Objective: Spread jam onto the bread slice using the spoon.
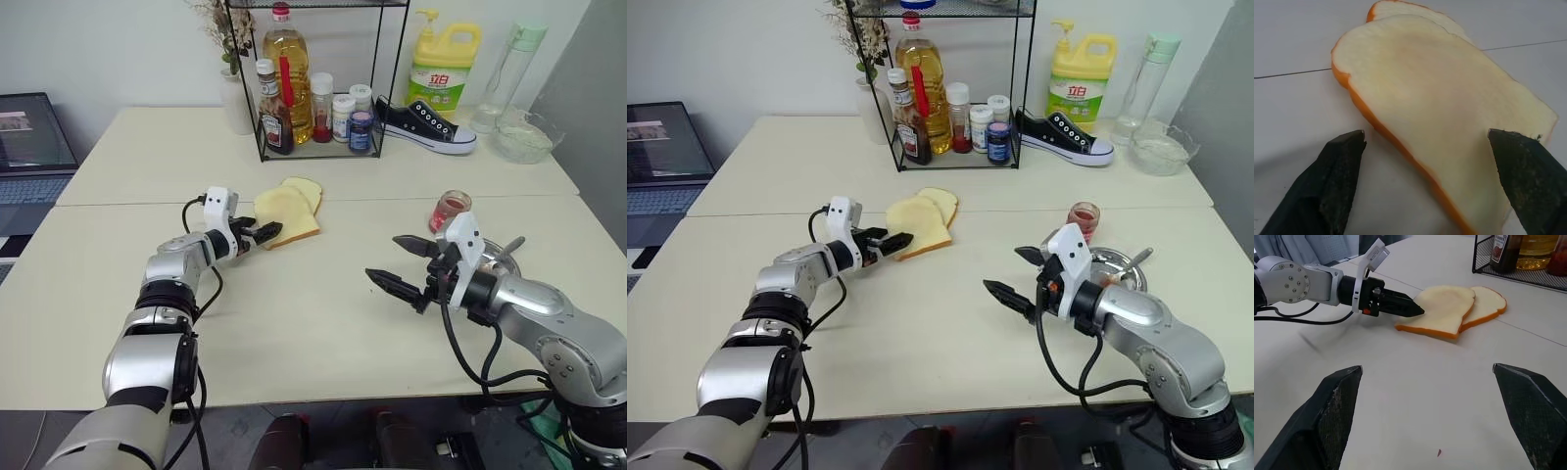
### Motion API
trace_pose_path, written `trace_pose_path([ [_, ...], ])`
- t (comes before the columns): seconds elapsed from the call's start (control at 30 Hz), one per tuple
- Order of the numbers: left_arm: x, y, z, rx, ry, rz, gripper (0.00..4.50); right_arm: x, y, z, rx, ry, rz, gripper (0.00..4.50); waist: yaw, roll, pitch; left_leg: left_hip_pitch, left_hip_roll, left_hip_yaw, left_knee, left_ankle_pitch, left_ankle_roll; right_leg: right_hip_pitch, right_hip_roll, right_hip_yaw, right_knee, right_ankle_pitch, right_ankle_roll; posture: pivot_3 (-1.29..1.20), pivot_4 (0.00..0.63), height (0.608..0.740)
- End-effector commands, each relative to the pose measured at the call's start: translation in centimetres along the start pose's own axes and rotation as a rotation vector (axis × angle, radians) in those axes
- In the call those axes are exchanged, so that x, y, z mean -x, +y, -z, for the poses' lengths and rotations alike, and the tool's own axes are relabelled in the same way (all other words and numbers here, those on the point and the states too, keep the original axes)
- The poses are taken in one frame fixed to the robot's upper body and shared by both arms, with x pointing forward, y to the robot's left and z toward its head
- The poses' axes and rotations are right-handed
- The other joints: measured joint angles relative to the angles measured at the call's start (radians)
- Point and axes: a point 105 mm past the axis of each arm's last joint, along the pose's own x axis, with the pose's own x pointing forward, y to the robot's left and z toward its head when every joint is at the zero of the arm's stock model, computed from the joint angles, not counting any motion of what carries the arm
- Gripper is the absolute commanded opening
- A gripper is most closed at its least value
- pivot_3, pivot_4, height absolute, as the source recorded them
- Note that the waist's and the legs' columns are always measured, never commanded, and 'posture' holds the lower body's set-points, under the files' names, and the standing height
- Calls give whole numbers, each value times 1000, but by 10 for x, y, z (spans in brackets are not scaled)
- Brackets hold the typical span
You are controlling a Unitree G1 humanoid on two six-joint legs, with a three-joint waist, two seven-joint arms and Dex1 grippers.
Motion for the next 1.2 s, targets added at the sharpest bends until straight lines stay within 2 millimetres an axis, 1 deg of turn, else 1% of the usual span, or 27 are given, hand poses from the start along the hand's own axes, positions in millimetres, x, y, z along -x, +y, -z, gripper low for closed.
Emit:
trace_pose_path([
  [0.03, -3, -2, -20, -34, -58, 9, 2921, 5, -2, -14, 41, -49, 27, 4500, 0, 0, 0, 0, 0, 0, 0, 0, 0, 0, 0, 0, 0, 0, 0, 0, 150, 740],
  [0.17, -8, -4, -28, -44, -91, -3, 1654, 6, -5, -15, 40, -56, 43, 4500, 2, -1, 0, 0, -1, 0, 0, 0, 0, 0, 0, -1, 0, 0, 0, 0, 150, 740],
  [0.23, -8, -5, -33, -43, -109, -4, 902, 6, -6, -15, 37, -62, 49, 4500, 2, -1, 0, 0, -1, 0, 0, 0, 0, 0, 0, -1, 0, 0, 0, 0, 150, 740],
  [0.27, -9, -4, -35, -47, -117, -8, 635, 6, -6, -15, 35, -64, 51, 4500, 1, -1, 0, 0, -1, 0, 0, 0, 0, 0, 0, -1, 0, 0, 0, 0, 150, 740],
  [0.3, -9, -4, -38, -53, -124, -14, 257, 5, -6, -15, 33, -66, 52, 4500, 1, -1, 0, 0, -1, 0, 0, 0, 0, 0, 0, -1, 0, 0, 0, 0, 150, 740],
  [0.33, -9, -4, -42, -59, -136, -17, 37, 5, -6, -15, 32, -68, 53, 4500, 1, -1, 0, 0, -1, 0, 0, 0, 0, 0, 0, -1, 0, 0, 0, 0, 150, 740],
  [0.47, -5, -1, -67, -104, -198, -63, 37, 5, -8, -14, 30, -70, 60, 4500, 0, -1, 1, 0, -1, 0, 0, 0, 0, 0, 0, -1, 0, 0, 0, 0, 150, 740],
  [0.53, -4, -6, -81, -121, -222, -41, 37, 6, -9, -14, 26, -73, 69, 4500, 0, -2, 1, 0, -1, 0, 0, 0, 0, 0, 0, -1, 0, 0, 0, 0, 150, 740],
  [0.57, -3, -14, -93, -129, -248, -9, 37, 7, -10, -14, 24, -75, 74, 4500, 0, -2, 1, 0, -1, 0, 0, 0, 0, 0, 0, -1, 0, 0, 0, 0, 150, 740],
  [0.6, -2, -20, -101, -134, -266, 13, 37, 7, -11, -15, 23, -76, 77, 4500, 0, -2, 1, 0, -1, 0, 0, 0, 0, 0, 0, -1, 0, 0, 0, 0, 150, 740],
  [0.63, -2, -28, -110, -137, -283, 42, 37, 8, -12, -15, 22, -78, 81, 4500, 0, -2, 1, -1, -1, 0, 0, 0, 0, 0, 0, -1, 0, 0, 0, 0, 150, 740],
  [0.7, 2, -55, -125, -151, -306, 148, 37, 12, -15, -15, 24, -76, 88, 4500, 0, -3, 2, -1, -1, 0, 1, 0, 0, 0, 0, -1, 0, 0, 0, 0, 150, 740],
  [0.73, 4, -66, -129, -156, -310, 187, 37, 13, -16, -15, 25, -75, 90, 4500, 0, -3, 2, -1, -1, -1, 1, 0, 0, 0, 0, 0, 0, 0, 0, 0, 150, 740],
  [0.83, 19, -115, -137, -123, -304, 364, 37, 21, -20, -15, 20, -65, 103, 4500, 0, -3, 2, -1, -1, -1, 1, 0, 0, 0, 0, 3, 0, 0, 0, 0, 150, 740],
  [0.87, 24, -130, -135, -95, -295, 411, 37, 23, -20, -14, 20, -59, 106, 4500, 0, -3, 1, -1, -1, -1, 1, 0, 0, 0, 0, 4, 0, 0, 0, 0, 150, 740],
  [0.9, 28, -139, -133, -71, -285, 440, 37, 25, -20, -14, 20, -55, 106, 4500, -1, -3, 1, -1, 0, -1, 1, 0, 0, 0, -1, 4, 0, 0, 0, 0, 150, 740],
  [0.97, 34, -154, -121, -30, -248, 487, 37, 29, -19, -12, 21, -42, 105, 4500, -1, -2, 1, -1, 0, -1, 1, 0, 0, 0, -1, 4, 0, 0, 0, 0, 150, 740],
  [1.03, 36, -163, -96, 18, -184, 495, 37, 33, -17, -11, 17, -29, 102, 4500, -3, -2, 1, 0, 0, -1, 1, 0, 0, 1, 0, 4, 1, 0, 0, 0, 150, 740],
  [1.07, 37, -165, -87, 39, -162, 493, 37, 35, -16, -10, 16, -25, 101, 4500, -5, -1, 1, 1, 1, 0, 1, 0, 0, 1, 0, 5, 1, 0, 0, 0, 150, 740],
  [1.13, 38, -170, -60, 70, -102, 486, 37, 39, -13, -8, 12, -8, 98, 4500, -6, -1, 1, 1, 2, 0, 1, 0, 0, 1, 1, 5, 1, 0, 0, 0, 150, 740],
  [1.2, 38, -169, -33, 107, -48, 448, 37, 43, -11, -6, 7, 8, 101, 4500, -4, -1, 1, 1, 2, 0, 0, 0, 0, 1, 1, 5, 1, 0, 0, 0, 150, 740],
])
